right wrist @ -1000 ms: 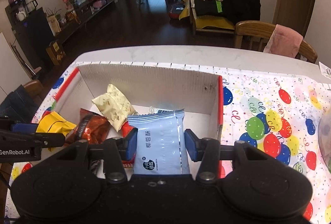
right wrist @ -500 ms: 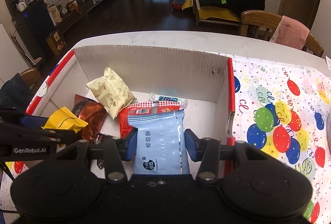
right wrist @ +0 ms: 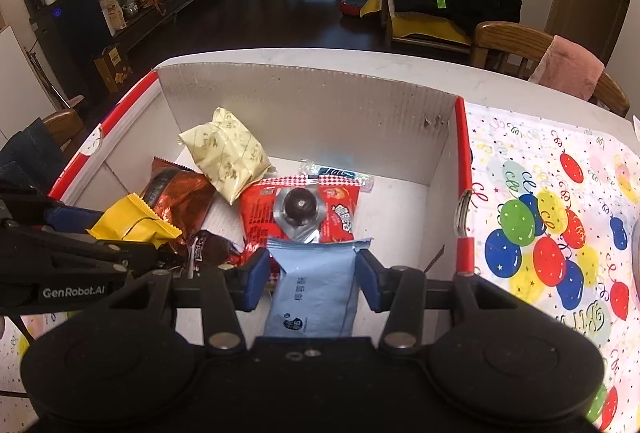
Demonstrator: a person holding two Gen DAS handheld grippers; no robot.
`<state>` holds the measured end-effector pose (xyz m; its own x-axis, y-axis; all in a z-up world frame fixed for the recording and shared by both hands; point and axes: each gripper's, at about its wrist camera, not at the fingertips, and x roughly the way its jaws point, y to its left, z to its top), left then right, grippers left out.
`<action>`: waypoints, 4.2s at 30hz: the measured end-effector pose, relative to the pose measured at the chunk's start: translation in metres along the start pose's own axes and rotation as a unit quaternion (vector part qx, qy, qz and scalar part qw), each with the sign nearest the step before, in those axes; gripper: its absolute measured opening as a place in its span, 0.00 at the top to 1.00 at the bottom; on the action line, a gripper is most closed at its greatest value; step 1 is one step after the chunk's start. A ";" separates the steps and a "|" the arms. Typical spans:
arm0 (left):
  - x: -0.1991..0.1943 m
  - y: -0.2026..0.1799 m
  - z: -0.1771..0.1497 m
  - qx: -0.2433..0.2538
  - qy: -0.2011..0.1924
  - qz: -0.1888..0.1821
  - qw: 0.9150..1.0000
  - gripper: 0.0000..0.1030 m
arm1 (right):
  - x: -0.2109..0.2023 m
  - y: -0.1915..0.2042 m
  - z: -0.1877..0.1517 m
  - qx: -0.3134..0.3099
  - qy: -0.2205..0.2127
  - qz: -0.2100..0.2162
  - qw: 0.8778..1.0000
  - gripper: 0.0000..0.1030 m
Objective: Organize snacks
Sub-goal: 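Open left gripper releasing yellow candy while right gripper releases blue packet in box, then withdraw both grippers from the box toward the remaining snacks, then lower left gripper to white-and-blue wrapped snack while right gripper approaches chocolate lollipop, then grasp white-and-blue snack with left gripper while right gripper grasps chocolate lollipop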
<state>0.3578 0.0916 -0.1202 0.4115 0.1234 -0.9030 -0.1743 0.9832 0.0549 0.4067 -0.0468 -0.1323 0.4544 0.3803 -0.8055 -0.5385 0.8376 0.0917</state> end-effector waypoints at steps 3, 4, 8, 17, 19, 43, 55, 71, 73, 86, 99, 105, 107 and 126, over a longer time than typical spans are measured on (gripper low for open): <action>-0.005 0.003 -0.002 -0.008 -0.007 -0.008 1.000 0.46 | -0.004 0.001 -0.002 -0.001 0.000 0.002 1.000 0.53; -0.007 0.004 -0.003 -0.010 -0.009 -0.010 1.000 0.46 | -0.006 0.001 -0.003 -0.002 0.001 0.003 1.000 0.52; -0.018 0.007 -0.008 -0.013 -0.019 -0.019 1.000 0.46 | -0.017 0.006 -0.007 -0.012 -0.003 0.008 1.000 0.50; -0.048 0.009 -0.023 -0.017 -0.047 -0.034 0.998 0.44 | -0.050 0.013 -0.013 -0.014 -0.026 0.028 0.999 0.43; -0.055 0.009 -0.027 -0.015 -0.054 -0.036 0.998 0.44 | -0.057 0.015 -0.016 -0.014 -0.031 0.033 0.999 0.42; -0.127 0.006 -0.089 -0.012 -0.126 -0.084 0.988 0.29 | -0.135 0.025 -0.068 -0.010 -0.075 0.088 0.993 0.22; -0.119 0.001 -0.121 -0.013 -0.111 -0.105 0.988 0.27 | -0.142 0.027 -0.110 -0.034 -0.075 0.083 0.993 0.11; -0.057 -0.029 -0.147 -0.009 -0.028 -0.108 0.994 0.22 | -0.130 0.022 -0.172 -0.042 -0.031 0.034 0.998 0.00; -0.048 -0.031 -0.148 -0.012 -0.017 -0.108 0.994 0.22 | -0.126 0.018 -0.177 -0.030 -0.022 0.021 0.999 0.00; -0.007 -0.038 -0.134 -0.043 0.036 -0.080 0.995 0.22 | -0.114 0.016 -0.189 -0.052 -0.018 -0.010 0.998 0.01; 0.004 -0.038 -0.130 -0.048 0.059 -0.080 0.994 0.23 | -0.098 0.033 -0.179 -0.147 -0.006 0.021 0.989 0.01; 0.003 -0.032 -0.129 -0.053 0.059 -0.079 0.994 0.28 | -0.077 0.048 -0.165 -0.211 0.005 0.053 0.976 0.05; 0.002 -0.032 -0.131 -0.048 0.059 -0.071 0.995 0.31 | -0.068 0.052 -0.160 -0.221 0.011 0.062 0.973 0.09; -0.007 -0.028 -0.148 -0.013 0.051 -0.059 0.997 0.39 | -0.030 0.062 -0.152 -0.235 0.050 0.110 0.965 0.43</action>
<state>0.2278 0.0429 -0.1786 0.3383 -0.0083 -0.9410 -0.1539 0.9860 -0.0641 0.2515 -0.0655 -0.1916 0.2350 0.4692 -0.8512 -0.8867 0.4621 0.0099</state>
